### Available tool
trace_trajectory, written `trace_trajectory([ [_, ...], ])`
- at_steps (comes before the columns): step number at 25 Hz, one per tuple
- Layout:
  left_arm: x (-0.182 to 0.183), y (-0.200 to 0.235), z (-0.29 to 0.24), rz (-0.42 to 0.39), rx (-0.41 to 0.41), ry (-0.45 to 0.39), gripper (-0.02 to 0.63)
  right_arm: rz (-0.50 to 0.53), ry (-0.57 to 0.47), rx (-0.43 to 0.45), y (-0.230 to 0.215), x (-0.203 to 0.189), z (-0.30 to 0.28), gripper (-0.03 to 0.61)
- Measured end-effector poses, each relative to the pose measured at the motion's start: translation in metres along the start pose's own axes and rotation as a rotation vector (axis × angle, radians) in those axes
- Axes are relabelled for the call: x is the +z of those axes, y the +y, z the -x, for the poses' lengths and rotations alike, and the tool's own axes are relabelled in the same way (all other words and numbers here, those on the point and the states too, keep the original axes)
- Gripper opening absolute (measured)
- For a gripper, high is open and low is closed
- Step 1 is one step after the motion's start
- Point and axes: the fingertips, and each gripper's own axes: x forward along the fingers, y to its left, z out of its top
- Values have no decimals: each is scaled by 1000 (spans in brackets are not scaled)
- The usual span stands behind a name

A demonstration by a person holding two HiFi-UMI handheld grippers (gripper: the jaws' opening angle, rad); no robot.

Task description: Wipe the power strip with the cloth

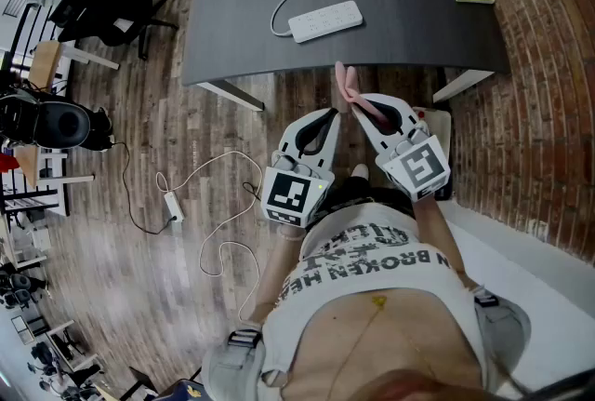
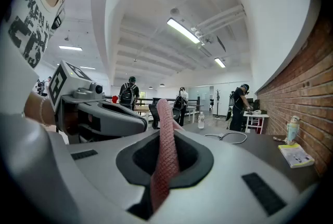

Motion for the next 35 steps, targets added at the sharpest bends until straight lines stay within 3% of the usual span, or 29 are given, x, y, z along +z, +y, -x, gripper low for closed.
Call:
trace_trajectory([
  [5, 4, 0, -5, 7, -6, -11, 8, -50, -23, 22, -3, 1, -1, 17],
  [17, -10, 16, -23, 32, 20, 20, 8, -38, -9, 44, -20, -7, -16, 17],
  [26, -10, 83, -81, 42, 0, 26, 8, -75, 32, -2, -80, -18, -67, 17],
  [35, 0, 156, -175, 22, -127, 53, 8, -61, 47, -50, -155, -11, -152, 17],
])
